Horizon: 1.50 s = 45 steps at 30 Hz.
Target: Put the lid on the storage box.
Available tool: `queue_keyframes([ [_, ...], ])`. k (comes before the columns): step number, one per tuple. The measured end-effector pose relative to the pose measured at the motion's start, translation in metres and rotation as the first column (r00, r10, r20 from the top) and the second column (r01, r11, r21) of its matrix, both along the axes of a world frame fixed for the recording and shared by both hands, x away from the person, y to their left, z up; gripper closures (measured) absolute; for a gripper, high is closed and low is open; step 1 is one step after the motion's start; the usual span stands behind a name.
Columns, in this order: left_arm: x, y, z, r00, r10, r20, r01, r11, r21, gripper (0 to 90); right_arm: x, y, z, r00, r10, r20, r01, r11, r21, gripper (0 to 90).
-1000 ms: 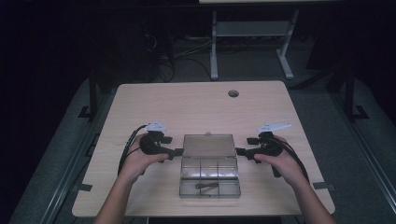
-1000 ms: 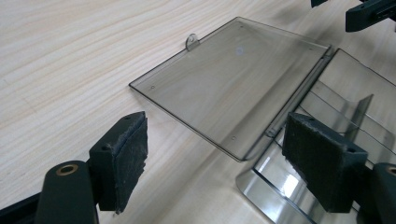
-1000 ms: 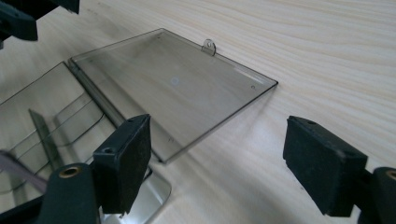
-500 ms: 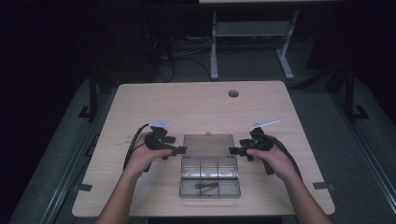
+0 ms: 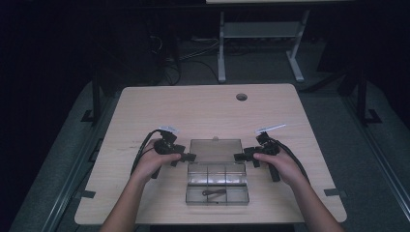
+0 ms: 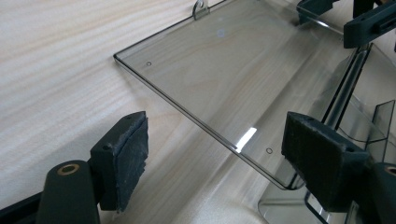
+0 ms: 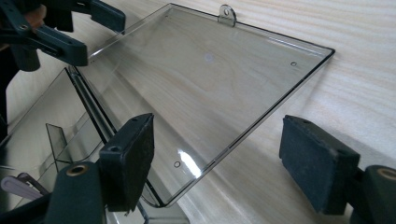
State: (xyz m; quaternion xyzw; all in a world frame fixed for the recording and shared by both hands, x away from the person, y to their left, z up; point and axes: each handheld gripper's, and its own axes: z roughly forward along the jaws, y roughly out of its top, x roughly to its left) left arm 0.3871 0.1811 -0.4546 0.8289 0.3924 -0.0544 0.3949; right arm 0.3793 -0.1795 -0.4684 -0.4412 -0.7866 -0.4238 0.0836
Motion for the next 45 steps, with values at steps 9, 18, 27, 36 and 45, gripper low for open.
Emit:
queue_keyframes([
  [9, 0.005, 0.001, -0.007, 0.9980, -0.006, -0.063, 0.003, 0.9988, -0.048, 20.7, 0.001, 0.005, -0.003, 0.9997, 0.005, -0.026, -0.004, 1.000, 0.029, 25.6],
  [18, 0.007, -0.003, -0.012, 0.9965, -0.025, -0.079, 0.017, 0.9953, -0.095, 18.9, 0.003, 0.006, -0.005, 0.9994, 0.010, -0.033, -0.008, 0.999, 0.046, 25.1],
  [27, 0.007, -0.006, -0.014, 0.9948, -0.045, -0.091, 0.034, 0.9926, -0.117, 20.8, 0.003, 0.010, -0.007, 0.9993, 0.013, -0.035, -0.011, 0.998, 0.062, 24.1],
  [36, 0.006, -0.009, -0.011, 0.9945, -0.061, -0.085, 0.049, 0.9898, -0.133, 27.0, 0.003, 0.012, -0.006, 0.9993, 0.036, -0.010, -0.035, 0.997, 0.074, 28.2],
  [45, 0.001, -0.008, -0.003, 0.9972, -0.072, -0.022, 0.069, 0.9896, -0.127, 38.9, 0.000, 0.013, 0.000, 0.9970, 0.059, 0.049, -0.063, 0.995, 0.075, 36.7],
])
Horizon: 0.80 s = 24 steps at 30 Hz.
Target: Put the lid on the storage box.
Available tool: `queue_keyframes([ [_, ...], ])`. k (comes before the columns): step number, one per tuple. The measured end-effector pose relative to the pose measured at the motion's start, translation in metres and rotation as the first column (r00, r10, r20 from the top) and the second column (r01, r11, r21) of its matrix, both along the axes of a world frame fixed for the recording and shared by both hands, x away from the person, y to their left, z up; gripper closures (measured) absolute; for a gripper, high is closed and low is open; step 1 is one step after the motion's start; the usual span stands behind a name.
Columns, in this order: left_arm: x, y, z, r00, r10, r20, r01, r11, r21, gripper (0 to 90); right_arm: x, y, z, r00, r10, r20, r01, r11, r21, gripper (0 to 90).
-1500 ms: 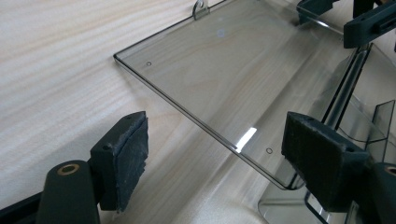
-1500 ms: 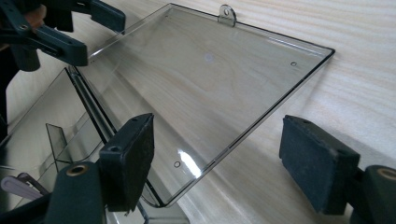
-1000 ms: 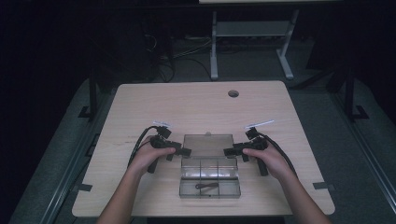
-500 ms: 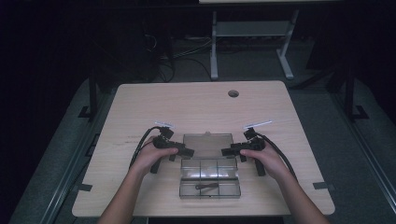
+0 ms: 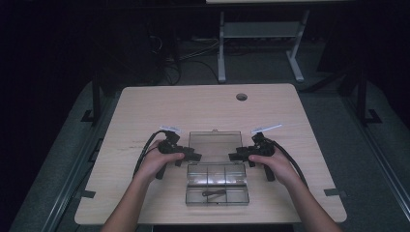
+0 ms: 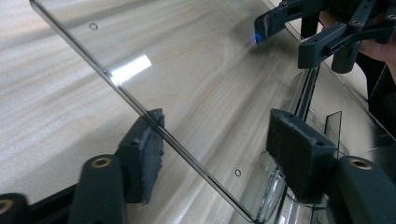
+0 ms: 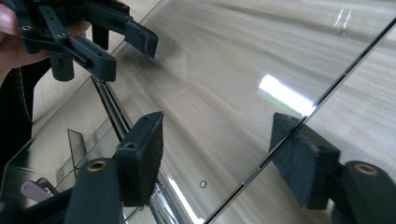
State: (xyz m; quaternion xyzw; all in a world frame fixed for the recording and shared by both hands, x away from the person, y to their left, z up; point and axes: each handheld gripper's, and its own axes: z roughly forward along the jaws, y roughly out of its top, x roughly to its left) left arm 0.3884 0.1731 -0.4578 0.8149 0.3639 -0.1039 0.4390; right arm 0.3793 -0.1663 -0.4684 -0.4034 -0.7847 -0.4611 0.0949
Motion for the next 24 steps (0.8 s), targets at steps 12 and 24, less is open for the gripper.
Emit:
queue_keyframes([
  [12, -0.0029, 0.0031, 0.0071, 0.9994, -0.007, 0.034, 0.007, 1.0000, 0.002, 49.4, -0.0024, 0.0004, 0.0036, 0.9989, 0.012, 0.045, -0.013, 1.000, 0.002, 42.6],
  [24, -0.0038, 0.0069, 0.0110, 0.9985, -0.010, 0.054, 0.011, 0.9999, -0.009, 56.0, -0.0043, -0.0011, 0.0071, 0.9970, 0.013, 0.076, -0.013, 1.000, 0.001, 47.2],
])
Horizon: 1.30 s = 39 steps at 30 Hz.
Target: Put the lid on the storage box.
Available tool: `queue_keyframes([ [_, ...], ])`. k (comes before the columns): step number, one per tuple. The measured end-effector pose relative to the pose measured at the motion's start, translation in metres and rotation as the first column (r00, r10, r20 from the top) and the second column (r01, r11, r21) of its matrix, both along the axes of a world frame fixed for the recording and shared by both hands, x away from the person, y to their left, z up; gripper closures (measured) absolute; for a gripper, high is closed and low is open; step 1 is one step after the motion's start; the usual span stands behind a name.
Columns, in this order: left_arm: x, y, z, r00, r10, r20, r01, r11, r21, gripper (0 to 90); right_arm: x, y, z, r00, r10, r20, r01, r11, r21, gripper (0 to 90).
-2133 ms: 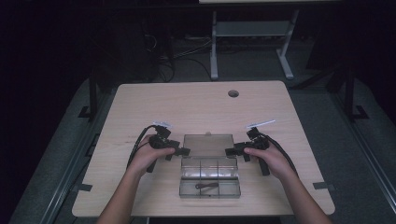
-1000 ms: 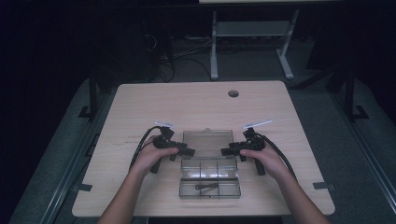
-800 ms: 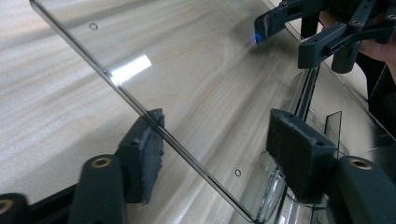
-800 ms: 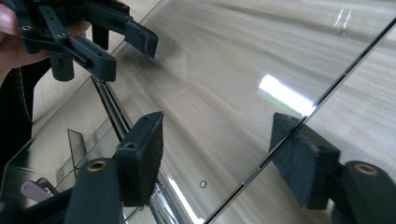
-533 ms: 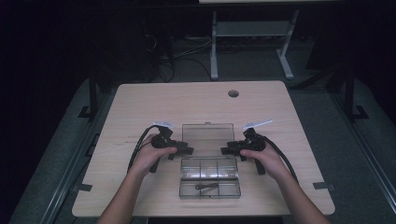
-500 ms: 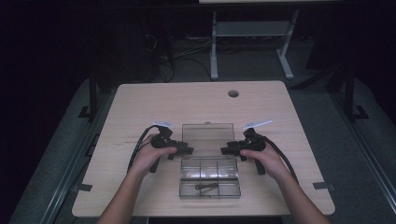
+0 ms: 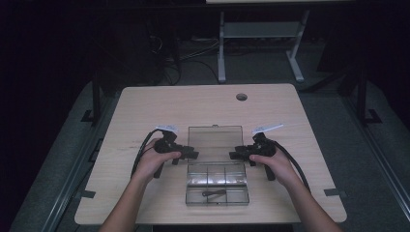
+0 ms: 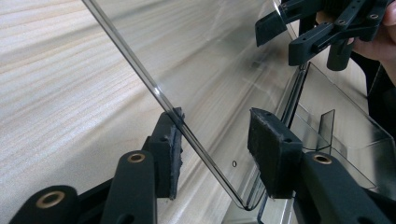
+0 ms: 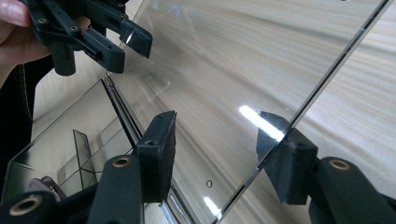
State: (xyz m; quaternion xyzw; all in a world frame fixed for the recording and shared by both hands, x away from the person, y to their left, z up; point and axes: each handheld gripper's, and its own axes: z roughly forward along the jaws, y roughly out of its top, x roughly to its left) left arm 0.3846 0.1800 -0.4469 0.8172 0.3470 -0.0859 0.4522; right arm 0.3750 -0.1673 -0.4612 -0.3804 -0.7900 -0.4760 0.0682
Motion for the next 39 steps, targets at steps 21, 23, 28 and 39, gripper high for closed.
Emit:
queue_keyframes([
  [21, -0.001, 0.013, 0.015, 0.9969, 0.024, 0.076, -0.017, 0.9957, -0.091, 70.8, -0.005, 0.000, 0.009, 0.9973, 0.007, 0.073, -0.009, 1.000, 0.020, 52.2],
  [23, -0.001, 0.015, 0.016, 0.9949, 0.029, 0.096, -0.020, 0.9954, -0.094, 73.6, -0.005, 0.001, 0.009, 0.9970, 0.012, 0.077, -0.013, 1.000, 0.016, 52.1],
  [28, -0.002, 0.018, 0.019, 0.9931, 0.025, 0.115, -0.012, 0.9940, -0.109, 77.5, -0.006, -0.001, 0.011, 0.9960, 0.004, 0.090, -0.007, 1.000, 0.024, 52.2],
  [39, -0.004, 0.022, 0.024, 0.9892, 0.040, 0.141, -0.021, 0.9906, -0.135, 78.6, -0.009, -0.019, 0.026, 0.9848, -0.062, 0.162, 0.050, 0.995, 0.081, 60.3],
])
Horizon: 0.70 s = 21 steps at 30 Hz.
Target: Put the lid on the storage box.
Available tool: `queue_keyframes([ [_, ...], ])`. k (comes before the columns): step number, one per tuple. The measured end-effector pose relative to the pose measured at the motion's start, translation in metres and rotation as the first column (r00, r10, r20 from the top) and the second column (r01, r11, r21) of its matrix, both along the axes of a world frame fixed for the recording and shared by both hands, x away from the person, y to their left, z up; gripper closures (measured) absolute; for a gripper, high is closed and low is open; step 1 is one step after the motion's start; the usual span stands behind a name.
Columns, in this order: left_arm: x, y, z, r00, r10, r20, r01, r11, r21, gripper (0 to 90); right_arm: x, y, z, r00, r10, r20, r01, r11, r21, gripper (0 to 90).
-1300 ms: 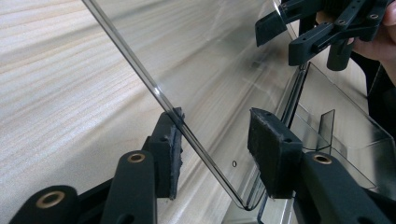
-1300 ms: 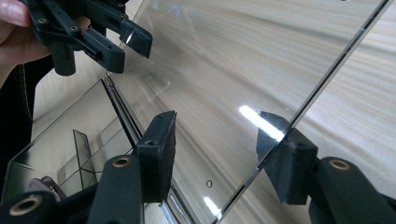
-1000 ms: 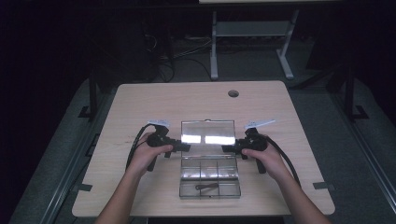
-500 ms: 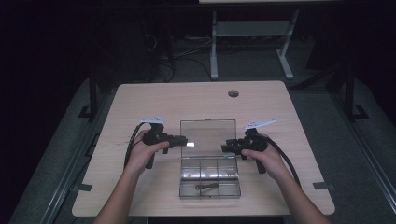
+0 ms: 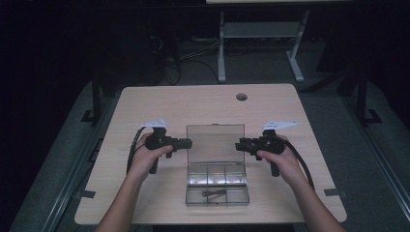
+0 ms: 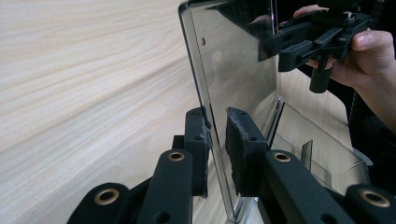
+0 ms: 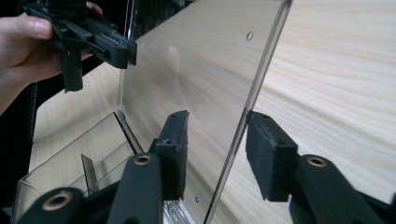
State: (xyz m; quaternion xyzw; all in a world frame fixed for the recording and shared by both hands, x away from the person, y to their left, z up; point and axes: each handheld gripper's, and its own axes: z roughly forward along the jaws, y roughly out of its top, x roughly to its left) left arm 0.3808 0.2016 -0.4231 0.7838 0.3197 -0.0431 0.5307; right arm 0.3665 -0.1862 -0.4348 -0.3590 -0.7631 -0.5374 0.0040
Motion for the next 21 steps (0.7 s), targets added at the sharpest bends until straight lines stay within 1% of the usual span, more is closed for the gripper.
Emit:
queue_keyframes([
  [5, -0.001, 0.002, 0.003, 0.9999, 0.002, 0.012, -0.002, 0.9998, -0.018, 79.5, -0.004, -0.004, 0.007, 0.9992, -0.021, 0.033, 0.020, 0.999, 0.033, 67.0],
  [9, -0.003, 0.003, 0.006, 0.9997, 0.001, 0.023, -0.001, 0.9996, -0.027, 80.2, -0.006, -0.005, 0.010, 0.9984, -0.029, 0.049, 0.027, 0.999, 0.034, 69.7],
  [10, -0.003, 0.003, 0.007, 0.9997, 0.001, 0.026, 0.000, 0.9996, -0.027, 80.5, -0.006, -0.005, 0.011, 0.9978, -0.029, 0.060, 0.027, 0.999, 0.034, 70.4],
  [15, -0.005, 0.005, 0.010, 0.9993, 0.002, 0.038, 0.000, 0.9991, -0.043, 81.3, -0.008, -0.008, 0.016, 0.9963, -0.037, 0.078, 0.034, 0.998, 0.046, 73.6],
  [18, -0.006, 0.004, 0.014, 0.9985, -0.013, 0.053, 0.014, 0.9995, -0.030, 81.2, -0.009, -0.008, 0.017, 0.9949, -0.038, 0.093, 0.034, 0.998, 0.047, 75.8],
  [21, -0.008, 0.003, 0.018, 0.9976, -0.015, 0.068, 0.017, 0.9995, -0.025, 81.3, -0.011, -0.009, 0.020, 0.9934, -0.038, 0.108, 0.032, 0.998, 0.060, 77.5],
])
